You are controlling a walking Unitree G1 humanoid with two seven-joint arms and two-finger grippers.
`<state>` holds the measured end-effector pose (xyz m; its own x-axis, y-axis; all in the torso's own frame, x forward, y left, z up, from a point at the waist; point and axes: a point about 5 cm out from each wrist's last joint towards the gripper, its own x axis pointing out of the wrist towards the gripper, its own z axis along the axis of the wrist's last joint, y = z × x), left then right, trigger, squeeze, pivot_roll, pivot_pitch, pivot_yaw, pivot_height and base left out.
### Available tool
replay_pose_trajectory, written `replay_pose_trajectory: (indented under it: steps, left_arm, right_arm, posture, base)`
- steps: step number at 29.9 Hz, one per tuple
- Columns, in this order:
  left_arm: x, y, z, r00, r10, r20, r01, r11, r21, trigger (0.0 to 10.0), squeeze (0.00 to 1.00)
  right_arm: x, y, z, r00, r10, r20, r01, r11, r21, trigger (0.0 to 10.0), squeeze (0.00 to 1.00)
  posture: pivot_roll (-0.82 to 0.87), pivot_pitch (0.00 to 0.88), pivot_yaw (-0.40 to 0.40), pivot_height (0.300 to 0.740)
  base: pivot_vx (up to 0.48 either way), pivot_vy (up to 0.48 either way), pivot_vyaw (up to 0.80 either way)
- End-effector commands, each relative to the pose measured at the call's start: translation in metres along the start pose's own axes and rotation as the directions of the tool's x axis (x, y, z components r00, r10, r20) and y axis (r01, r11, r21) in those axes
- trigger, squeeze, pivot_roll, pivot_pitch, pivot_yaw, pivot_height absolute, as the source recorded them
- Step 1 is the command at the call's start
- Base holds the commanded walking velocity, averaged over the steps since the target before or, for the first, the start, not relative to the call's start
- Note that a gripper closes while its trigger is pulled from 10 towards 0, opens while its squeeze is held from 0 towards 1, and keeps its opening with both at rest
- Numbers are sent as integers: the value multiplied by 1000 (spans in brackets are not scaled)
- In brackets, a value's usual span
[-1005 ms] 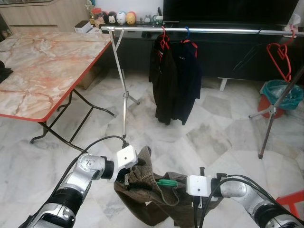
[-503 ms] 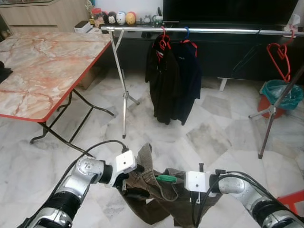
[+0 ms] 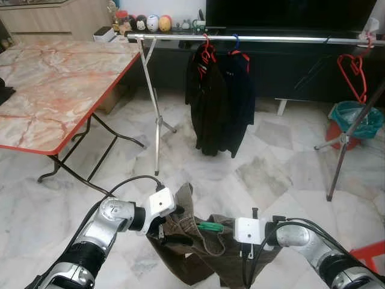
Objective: Hang hanger
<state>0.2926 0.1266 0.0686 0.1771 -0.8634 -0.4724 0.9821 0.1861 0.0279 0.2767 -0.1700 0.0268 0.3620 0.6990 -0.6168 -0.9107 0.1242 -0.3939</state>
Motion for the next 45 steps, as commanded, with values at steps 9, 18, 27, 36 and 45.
replay_pose_trajectory:
  steps: [9, 18, 27, 36, 45]
  left_arm:
    - [1, 0, -1, 1000, -1, -19, 1, 1000, -1, 10000, 1000]
    - [9, 0, 3, 1000, 29, -7, -29, 999, 23, 10000, 0]
    - [12, -2, 2, 1000, 0, -15, 0, 1000, 12, 10000, 0]
    - [14, -4, -2, 999, -1, -47, 2, 1000, 27, 10000, 0]
    - [21, -3, 0, 998, 34, -54, -31, 998, 49, 10000, 0]
  right_arm:
    - [-1, -13, 8, 998, -48, 37, 48, 999, -20, 10000, 0]
    - [1, -14, 12, 997, -46, 61, 47, 999, -14, 10000, 0]
    - [0, -17, 15, 996, -51, 74, 52, 998, -17, 10000, 0]
    - [-1, -21, 18, 995, -57, 88, 59, 998, -21, 10000, 0]
    - [-1, -26, 25, 991, -51, 120, 54, 998, -25, 10000, 0]
  posture:
    - [108, 15, 34, 740]
    - [105, 17, 34, 740]
    - [102, 19, 34, 740]
    - [100, 18, 34, 740]
    - [98, 16, 33, 740]
  base:
    - [0, 0, 0]
    - [0, 0, 0]
    - [0, 0, 0]
    - [0, 0, 0]
    - [0, 0, 0]
